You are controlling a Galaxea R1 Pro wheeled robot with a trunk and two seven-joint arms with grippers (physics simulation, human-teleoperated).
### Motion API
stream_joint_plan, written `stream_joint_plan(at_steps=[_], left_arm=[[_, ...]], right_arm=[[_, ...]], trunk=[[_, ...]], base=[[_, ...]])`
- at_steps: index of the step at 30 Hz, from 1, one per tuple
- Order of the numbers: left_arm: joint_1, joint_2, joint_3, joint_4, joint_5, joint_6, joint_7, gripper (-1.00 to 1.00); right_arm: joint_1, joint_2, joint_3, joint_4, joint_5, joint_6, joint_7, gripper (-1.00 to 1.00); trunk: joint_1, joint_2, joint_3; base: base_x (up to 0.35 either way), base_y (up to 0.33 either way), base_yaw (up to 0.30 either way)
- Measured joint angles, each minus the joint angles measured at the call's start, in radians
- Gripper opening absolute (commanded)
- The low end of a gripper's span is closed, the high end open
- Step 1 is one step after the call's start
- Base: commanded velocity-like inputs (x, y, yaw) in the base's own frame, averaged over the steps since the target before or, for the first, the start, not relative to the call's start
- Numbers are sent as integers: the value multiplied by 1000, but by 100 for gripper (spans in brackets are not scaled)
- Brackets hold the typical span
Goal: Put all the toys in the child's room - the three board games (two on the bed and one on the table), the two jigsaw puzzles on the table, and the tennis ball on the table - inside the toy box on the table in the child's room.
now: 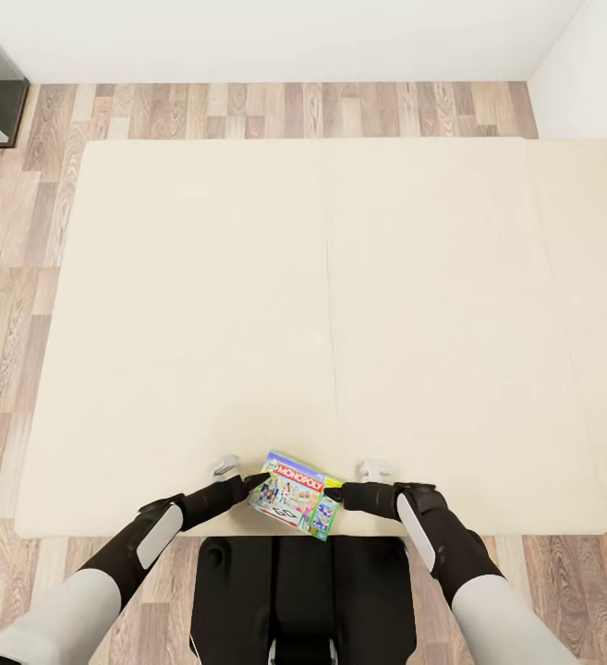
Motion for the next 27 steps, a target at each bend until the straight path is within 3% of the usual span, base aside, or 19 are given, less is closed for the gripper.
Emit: stream_joint_plan(at_steps=[7,16,27], left_arm=[[-3,-7,1,0,-7,-5,1,100],[-8,-8,5,-1,-56,-11,2,100],[-9,-8,5,-1,-76,-20,-4,100]], right_arm=[[0,-1,-1,0,2,1,-7,100],[0,-1,-1,0,3,1,-7,100],[0,-1,-2,0,2,1,-6,100]], trunk=[[-2,0,0],[-2,0,0],[-3,0,0]], base=[[0,0,0],[0,0,0],[0,0,0]])
